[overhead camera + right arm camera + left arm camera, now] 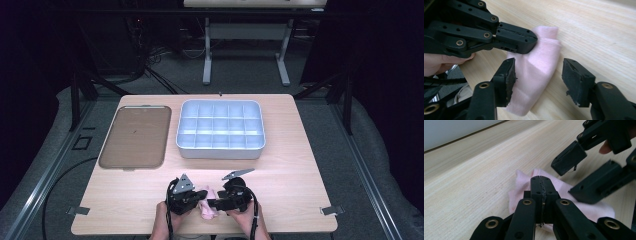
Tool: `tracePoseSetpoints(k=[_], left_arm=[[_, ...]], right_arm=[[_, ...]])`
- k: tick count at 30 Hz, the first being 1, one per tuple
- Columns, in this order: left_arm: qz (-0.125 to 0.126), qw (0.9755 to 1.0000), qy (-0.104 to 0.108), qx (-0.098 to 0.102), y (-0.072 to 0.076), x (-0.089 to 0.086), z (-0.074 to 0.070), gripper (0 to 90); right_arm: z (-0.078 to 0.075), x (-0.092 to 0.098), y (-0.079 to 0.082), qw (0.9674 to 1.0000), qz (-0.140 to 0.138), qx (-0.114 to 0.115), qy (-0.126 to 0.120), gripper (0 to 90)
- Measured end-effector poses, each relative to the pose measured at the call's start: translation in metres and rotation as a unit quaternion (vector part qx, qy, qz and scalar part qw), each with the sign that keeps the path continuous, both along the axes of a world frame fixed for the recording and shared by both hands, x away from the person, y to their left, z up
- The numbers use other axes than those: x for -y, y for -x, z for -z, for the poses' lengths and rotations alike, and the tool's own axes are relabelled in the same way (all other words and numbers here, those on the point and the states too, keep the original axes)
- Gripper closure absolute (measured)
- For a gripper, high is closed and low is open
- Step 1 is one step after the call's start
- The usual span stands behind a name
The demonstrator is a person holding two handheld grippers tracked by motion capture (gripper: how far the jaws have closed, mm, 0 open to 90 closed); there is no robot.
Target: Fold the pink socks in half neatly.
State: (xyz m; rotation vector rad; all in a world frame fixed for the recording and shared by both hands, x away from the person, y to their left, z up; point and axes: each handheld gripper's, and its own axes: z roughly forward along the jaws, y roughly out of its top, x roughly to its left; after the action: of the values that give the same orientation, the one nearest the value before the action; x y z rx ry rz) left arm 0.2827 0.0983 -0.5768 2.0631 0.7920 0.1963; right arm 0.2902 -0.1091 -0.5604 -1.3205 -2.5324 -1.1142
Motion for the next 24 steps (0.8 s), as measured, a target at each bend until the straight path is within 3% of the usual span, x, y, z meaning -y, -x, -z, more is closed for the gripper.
tracePoseSetpoints(k=[6,10,11,15,20,24], left_arm=[[0.000,1.0000,-0.002,0.001,0.000,0.000,0.000,89.6],[-0.001,1.0000,-0.002,0.003,0.001,0.000,0.000,89.6],[-0.001,1.0000,-0.001,0.003,0.001,0.000,0.000,89.6],[0.002,1.0000,-0.001,0.001,-0.001,-0.001,0.000,89.5],[0.002,0.9999,0.008,-0.012,-0.002,-0.005,0.001,89.5],[0.001,0.9996,0.021,-0.017,-0.003,-0.008,0.003,89.4]], right_arm=[[-0.005,-0.002,0.003,0.9996,0.008,0.011,-0.023,41.3],[0.000,-0.011,0.006,0.9999,-0.003,0.012,0.005,39.4],[0.001,-0.013,0.006,0.9996,-0.005,0.017,0.024,38.9],[0.006,-0.024,0.009,0.9976,-0.012,0.028,0.063,39.8],[0.006,-0.034,0.011,0.9935,-0.022,0.057,0.097,41.4],[0.006,-0.039,0.013,0.9916,-0.025,0.068,0.107,44.0]])
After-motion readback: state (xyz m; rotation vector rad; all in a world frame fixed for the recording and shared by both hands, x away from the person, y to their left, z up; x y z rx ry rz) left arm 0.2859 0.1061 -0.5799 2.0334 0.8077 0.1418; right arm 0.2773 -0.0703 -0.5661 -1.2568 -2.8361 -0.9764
